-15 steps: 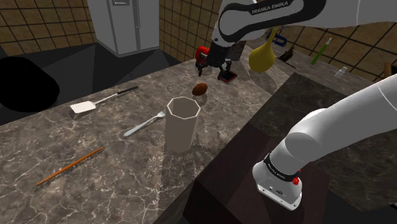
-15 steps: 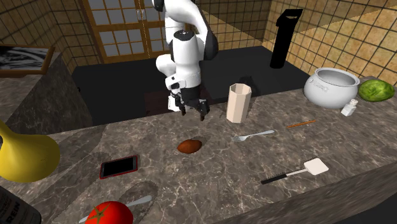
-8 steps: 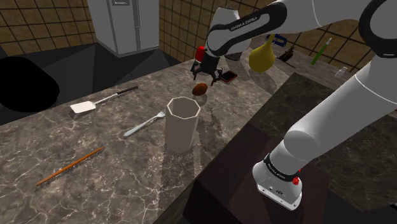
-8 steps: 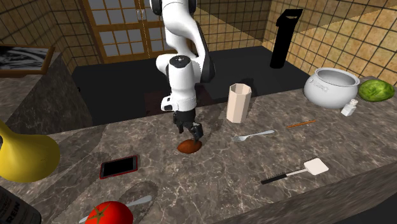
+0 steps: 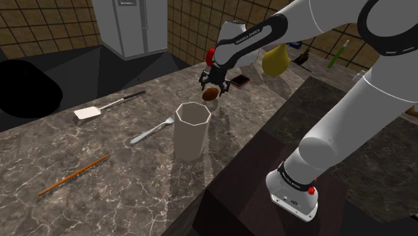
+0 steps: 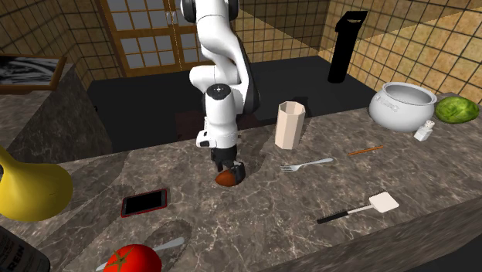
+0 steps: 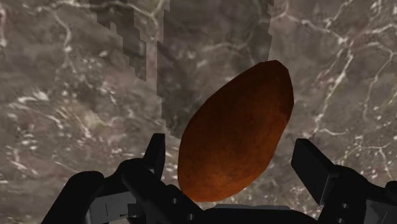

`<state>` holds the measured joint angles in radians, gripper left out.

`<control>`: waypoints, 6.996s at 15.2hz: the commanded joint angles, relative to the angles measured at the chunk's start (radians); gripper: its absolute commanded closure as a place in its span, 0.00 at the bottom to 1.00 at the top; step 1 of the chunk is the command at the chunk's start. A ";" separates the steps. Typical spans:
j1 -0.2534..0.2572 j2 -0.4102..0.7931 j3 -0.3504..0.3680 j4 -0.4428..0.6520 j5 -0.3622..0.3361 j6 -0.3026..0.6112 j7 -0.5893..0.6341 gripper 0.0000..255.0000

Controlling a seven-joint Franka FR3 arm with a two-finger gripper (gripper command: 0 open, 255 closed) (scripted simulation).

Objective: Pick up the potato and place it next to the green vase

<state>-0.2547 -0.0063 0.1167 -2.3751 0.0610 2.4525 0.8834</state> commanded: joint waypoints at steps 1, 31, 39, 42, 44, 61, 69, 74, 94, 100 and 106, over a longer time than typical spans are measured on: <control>0.000 0.008 0.000 -0.003 -0.001 0.011 0.000 0.00; -0.001 -0.107 -0.003 0.076 0.006 -0.182 0.000 1.00; -0.002 -0.153 -0.006 0.141 0.007 -0.292 0.002 1.00; -0.003 -0.166 -0.007 0.168 0.007 -0.333 0.003 1.00; -0.003 -0.174 -0.007 0.187 0.007 -0.360 0.003 1.00; -0.005 -0.205 -0.012 0.386 0.003 -0.589 0.011 1.00; -0.006 -0.197 -0.014 0.501 0.001 -0.697 0.016 1.00; -0.007 -0.185 -0.014 0.581 -0.001 -0.765 0.019 1.00; -0.080 -0.122 -0.116 0.832 -0.007 -0.962 -0.144 1.00; -0.145 -0.075 -0.201 0.888 -0.003 -0.979 -0.292 1.00; -0.216 0.014 -0.281 0.997 0.015 -1.009 -0.439 1.00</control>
<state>-0.4562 -0.0114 -0.1492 -1.4044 0.0714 1.4522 0.4737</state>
